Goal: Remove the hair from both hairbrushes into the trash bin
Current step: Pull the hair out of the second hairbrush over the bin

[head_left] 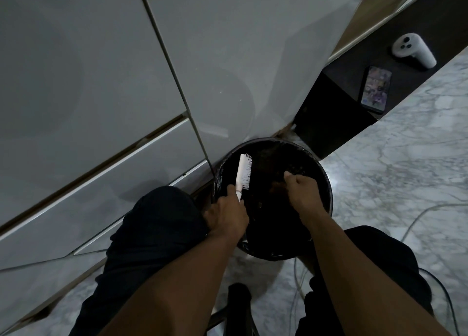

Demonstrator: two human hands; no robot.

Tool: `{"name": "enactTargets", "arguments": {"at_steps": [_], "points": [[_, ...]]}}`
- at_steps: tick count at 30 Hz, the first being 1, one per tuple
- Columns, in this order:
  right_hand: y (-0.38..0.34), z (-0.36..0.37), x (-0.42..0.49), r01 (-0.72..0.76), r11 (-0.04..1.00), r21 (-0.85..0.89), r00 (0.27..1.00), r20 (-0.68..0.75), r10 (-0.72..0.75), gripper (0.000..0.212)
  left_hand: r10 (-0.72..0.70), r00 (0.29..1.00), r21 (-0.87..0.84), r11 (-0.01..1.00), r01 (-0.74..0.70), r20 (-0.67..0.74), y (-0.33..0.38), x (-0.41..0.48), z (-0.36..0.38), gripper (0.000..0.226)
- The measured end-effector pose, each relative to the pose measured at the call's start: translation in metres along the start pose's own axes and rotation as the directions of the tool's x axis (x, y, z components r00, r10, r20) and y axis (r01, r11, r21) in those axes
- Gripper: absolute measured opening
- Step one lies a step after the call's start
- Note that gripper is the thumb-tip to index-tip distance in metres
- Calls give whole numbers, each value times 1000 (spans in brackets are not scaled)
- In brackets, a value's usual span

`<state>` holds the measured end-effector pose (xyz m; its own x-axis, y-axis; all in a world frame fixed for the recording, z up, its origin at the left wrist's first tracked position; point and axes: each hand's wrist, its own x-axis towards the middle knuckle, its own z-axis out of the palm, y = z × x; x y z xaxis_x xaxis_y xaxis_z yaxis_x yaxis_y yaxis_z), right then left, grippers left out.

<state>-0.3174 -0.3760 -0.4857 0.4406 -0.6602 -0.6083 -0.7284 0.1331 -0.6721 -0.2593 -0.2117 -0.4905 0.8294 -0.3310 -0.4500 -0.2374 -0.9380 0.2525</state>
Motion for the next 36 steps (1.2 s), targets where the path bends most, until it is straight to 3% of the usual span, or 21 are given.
{"name": "enactTargets", "arguments": {"at_steps": [3, 5, 7, 10, 14, 17, 19, 29, 33, 36], "points": [[11, 9, -1, 11, 970, -242, 998, 66, 5, 24, 57, 998, -38, 998, -58, -29, 2, -2, 0, 32], [12, 12, 2, 25, 940, -340, 993, 118, 16, 43, 121, 991, -35, 992, -123, -50, 2, -5, -2, 31], [4, 12, 0, 40, 985, -168, 988, 153, -14, 51, 205, 977, -5, 979, -205, -59, 3, -8, -3, 31], [-13, 10, -5, -136, 938, 320, 964, 263, 50, 27, 328, 942, 16, 945, -327, -71, 5, -12, -5, 31], [-11, 13, 0, -192, 893, 408, 951, 303, 65, 39, 377, 923, 12, 926, -377, -79, 5, -14, -5, 35], [-7, 16, -2, -120, 958, 260, 966, 253, 52, 60, 360, 929, -3, 932, -361, -91, 5, -14, -5, 32], [-5, 16, -2, -94, 978, 188, 975, 214, 53, 63, 352, 931, -9, 935, -355, -91, 4, -14, -4, 31], [-4, 8, 6, -141, 948, 287, 987, -30, 156, 46, 209, 976, -56, 976, -213, -67, 2, -9, -1, 33], [9, 7, 14, -14, 999, 42, 984, -175, 21, 45, 164, 985, -94, 981, -169, -62, 2, -8, 0, 32], [16, 12, 11, -30, 994, -100, 998, -62, 24, 17, 136, 989, -134, 981, -142, -53, 3, -7, 0, 28]]}}
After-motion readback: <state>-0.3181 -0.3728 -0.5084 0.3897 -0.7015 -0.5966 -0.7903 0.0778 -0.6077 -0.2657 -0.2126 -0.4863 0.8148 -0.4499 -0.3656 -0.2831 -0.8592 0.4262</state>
